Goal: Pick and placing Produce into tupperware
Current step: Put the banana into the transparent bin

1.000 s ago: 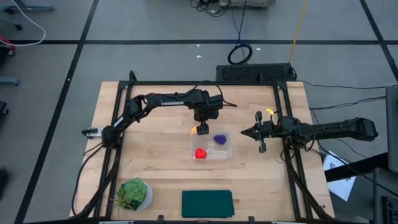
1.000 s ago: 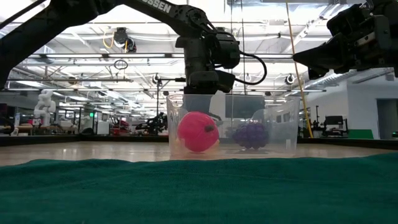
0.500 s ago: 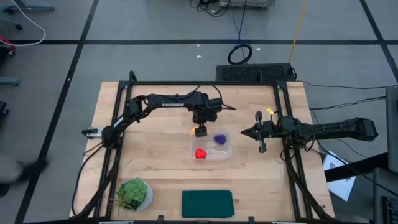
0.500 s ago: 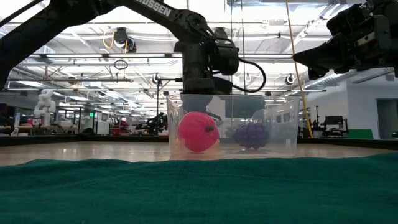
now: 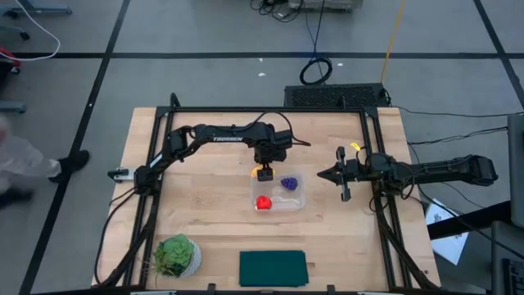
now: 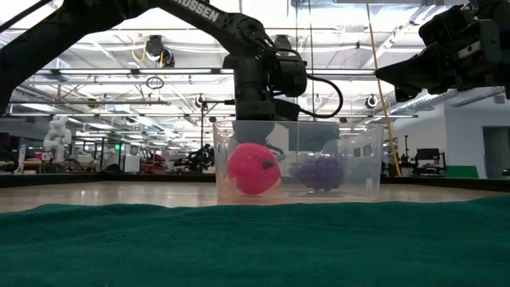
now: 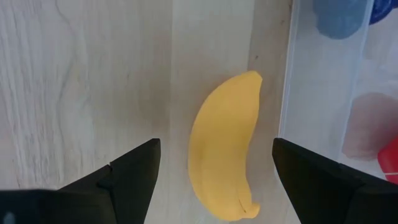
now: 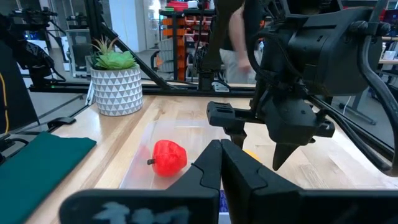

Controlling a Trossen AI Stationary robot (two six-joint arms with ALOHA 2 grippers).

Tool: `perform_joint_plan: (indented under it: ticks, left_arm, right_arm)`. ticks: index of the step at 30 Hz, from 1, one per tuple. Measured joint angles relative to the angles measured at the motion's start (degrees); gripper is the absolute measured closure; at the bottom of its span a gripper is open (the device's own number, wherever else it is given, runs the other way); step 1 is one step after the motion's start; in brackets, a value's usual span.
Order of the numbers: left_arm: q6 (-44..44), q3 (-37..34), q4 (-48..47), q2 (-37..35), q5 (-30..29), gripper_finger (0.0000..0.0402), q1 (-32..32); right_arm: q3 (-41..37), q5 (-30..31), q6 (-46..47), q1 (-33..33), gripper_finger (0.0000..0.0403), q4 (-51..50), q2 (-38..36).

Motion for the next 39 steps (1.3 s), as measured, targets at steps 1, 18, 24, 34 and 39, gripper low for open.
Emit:
perform_joint_plan:
  ticks: [1, 18, 24, 34, 39]
  left_arm:
    - [0.02, 0.0, -0.02, 0.0, 0.0, 0.0089, 0.0]
    - [2.03, -0.02, 0.26, 0.0, -0.35, 0.0089, 0.0]
    - [2.05, -0.02, 0.31, 0.0, -0.98, 0.0089, -0.05]
    - [2.71, -0.02, 2.03, 0.02, -3.85, 0.009, -0.44]
    - [2.71, -0.02, 2.0, 0.04, -3.9, 0.009, -0.47]
  right_arm:
    - [0.0, 0.0, 0.0, 0.01, 0.0403, 0.0, 0.0]
    - [0.0, 0.0, 0.0, 0.01, 0.0403, 0.0, 0.01]
    - [0.0, 0.0, 0.0, 0.01, 0.0403, 0.0, 0.01]
    - [-0.02, 0.0, 0.0, 0.0, 0.0403, 0.0, 0.01]
    - [-0.01, 0.0, 0.0, 0.01, 0.0403, 0.0, 0.0]
